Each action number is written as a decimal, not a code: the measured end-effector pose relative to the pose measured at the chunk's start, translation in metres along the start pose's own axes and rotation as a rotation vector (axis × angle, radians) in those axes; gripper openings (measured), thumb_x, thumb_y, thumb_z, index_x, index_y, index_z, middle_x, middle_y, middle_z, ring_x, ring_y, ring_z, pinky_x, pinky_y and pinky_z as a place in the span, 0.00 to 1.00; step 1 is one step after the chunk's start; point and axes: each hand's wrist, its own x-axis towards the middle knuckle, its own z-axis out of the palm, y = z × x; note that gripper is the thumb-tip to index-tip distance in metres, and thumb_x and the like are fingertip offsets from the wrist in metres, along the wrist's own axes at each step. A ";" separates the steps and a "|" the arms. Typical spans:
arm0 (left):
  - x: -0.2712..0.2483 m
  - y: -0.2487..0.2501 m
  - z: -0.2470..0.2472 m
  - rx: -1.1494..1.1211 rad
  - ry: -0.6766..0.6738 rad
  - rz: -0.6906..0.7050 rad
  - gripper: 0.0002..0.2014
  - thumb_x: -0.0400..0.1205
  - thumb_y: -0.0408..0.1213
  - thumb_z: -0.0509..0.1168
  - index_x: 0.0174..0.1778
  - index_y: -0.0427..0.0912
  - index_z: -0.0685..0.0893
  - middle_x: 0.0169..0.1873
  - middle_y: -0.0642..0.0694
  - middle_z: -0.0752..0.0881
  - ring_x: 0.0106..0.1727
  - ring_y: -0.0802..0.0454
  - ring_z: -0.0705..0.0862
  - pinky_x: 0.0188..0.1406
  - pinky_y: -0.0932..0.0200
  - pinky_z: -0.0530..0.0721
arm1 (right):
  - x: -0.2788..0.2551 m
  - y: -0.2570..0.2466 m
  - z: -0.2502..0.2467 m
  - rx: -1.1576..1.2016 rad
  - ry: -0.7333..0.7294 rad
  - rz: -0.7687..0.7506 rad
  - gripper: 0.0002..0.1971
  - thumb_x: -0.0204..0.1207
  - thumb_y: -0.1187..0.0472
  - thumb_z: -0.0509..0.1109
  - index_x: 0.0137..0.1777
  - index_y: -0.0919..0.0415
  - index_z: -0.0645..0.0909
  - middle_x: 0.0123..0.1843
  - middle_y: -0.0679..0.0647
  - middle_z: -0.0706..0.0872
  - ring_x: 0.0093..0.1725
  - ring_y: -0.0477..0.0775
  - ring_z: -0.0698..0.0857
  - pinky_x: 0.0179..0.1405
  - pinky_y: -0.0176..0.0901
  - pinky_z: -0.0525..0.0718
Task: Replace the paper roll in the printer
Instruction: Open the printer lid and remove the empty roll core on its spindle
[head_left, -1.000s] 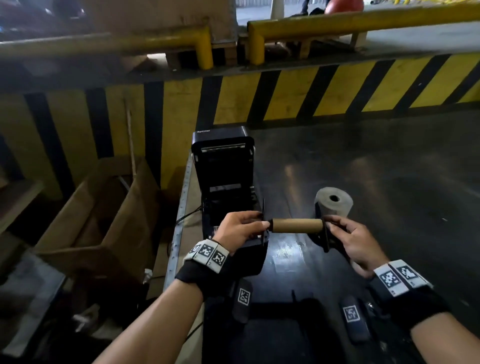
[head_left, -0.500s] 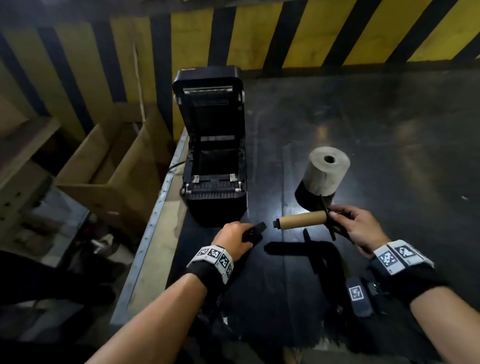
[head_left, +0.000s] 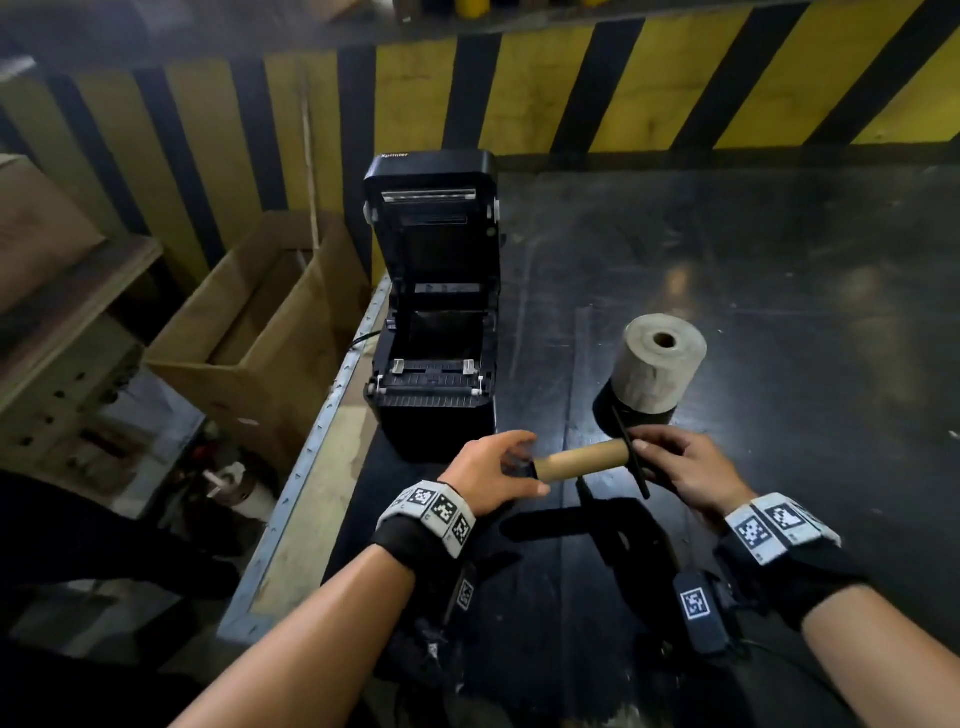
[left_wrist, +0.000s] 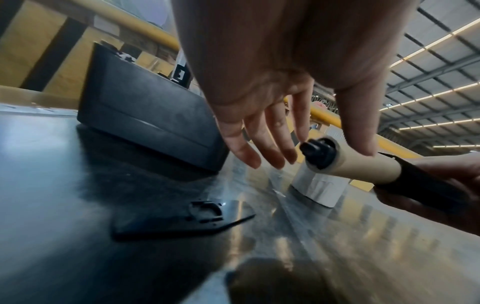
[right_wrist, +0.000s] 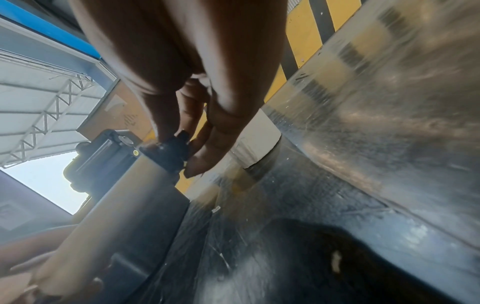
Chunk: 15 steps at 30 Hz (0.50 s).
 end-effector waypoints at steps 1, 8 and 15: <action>0.001 0.004 0.003 0.004 0.017 0.011 0.27 0.67 0.39 0.79 0.63 0.43 0.83 0.53 0.45 0.89 0.52 0.51 0.87 0.60 0.60 0.83 | 0.000 -0.001 0.000 0.007 -0.010 -0.009 0.10 0.76 0.72 0.64 0.56 0.67 0.81 0.44 0.58 0.86 0.39 0.49 0.86 0.38 0.29 0.87; 0.002 0.006 0.012 0.009 0.068 0.021 0.17 0.69 0.37 0.78 0.54 0.42 0.88 0.48 0.43 0.92 0.51 0.51 0.89 0.60 0.58 0.84 | -0.008 0.007 -0.033 0.088 0.126 -0.046 0.09 0.75 0.73 0.65 0.55 0.69 0.80 0.43 0.60 0.86 0.34 0.43 0.89 0.36 0.31 0.88; 0.005 -0.013 0.020 -0.063 0.230 -0.151 0.18 0.69 0.38 0.78 0.54 0.39 0.88 0.42 0.45 0.89 0.48 0.51 0.87 0.49 0.66 0.78 | -0.019 0.018 -0.080 0.110 0.326 -0.053 0.08 0.75 0.74 0.64 0.51 0.66 0.80 0.40 0.59 0.84 0.28 0.38 0.87 0.30 0.26 0.85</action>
